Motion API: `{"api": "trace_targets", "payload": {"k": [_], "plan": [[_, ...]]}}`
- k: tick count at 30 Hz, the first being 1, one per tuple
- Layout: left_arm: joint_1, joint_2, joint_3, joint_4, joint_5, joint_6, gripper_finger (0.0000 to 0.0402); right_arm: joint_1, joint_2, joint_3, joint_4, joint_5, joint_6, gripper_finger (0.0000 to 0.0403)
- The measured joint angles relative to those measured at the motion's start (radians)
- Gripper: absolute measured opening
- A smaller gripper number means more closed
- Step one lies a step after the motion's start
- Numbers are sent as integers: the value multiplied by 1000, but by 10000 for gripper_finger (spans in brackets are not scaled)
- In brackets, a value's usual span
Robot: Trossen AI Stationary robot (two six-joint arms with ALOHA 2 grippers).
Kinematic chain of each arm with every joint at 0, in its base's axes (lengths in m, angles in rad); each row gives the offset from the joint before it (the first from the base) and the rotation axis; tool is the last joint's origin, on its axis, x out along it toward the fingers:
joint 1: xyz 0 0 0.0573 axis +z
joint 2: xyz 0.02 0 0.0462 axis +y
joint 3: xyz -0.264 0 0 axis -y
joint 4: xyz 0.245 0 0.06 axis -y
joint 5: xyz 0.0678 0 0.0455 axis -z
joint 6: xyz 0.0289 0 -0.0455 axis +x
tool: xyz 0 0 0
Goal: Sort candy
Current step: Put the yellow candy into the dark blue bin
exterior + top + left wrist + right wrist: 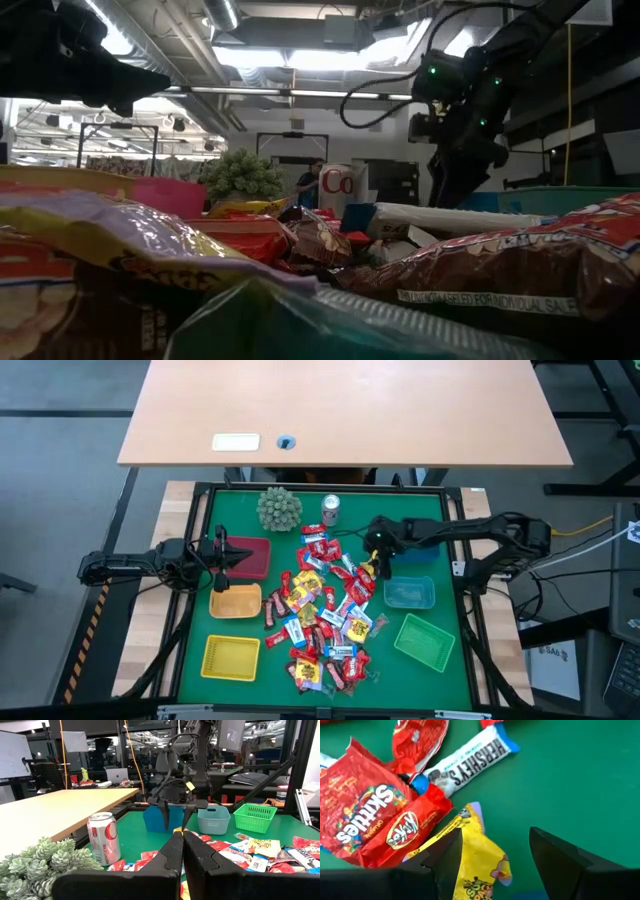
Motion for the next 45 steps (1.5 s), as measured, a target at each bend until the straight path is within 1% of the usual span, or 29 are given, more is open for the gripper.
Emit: {"api": "trace_targets", "payload": {"k": [4,10,13,17,30,32,36,40,45], "plan": [[0,0,0,0,0,0,1,0,26,0,-24,-51,-2,231],[0,0,0,0,0,0,1,0,34,2,-53,-46,-5,230],[0,0,0,0,0,0,1,0,33,2,-54,-45,-5,217],[0,0,0,0,0,0,1,0,33,2,-56,-45,-4,177],[0,0,0,0,0,0,1,0,34,-2,-52,-54,2,11],[0,0,0,0,0,0,1,0,34,-2,-51,-54,2,6],[0,0,0,0,0,0,1,0,34,-2,-51,-66,2,15],[0,0,0,0,0,-1,1,0,34,3,-55,-87,1,4],[0,0,0,0,0,-8,1,0,35,65,-87,-89,1,6]]}}
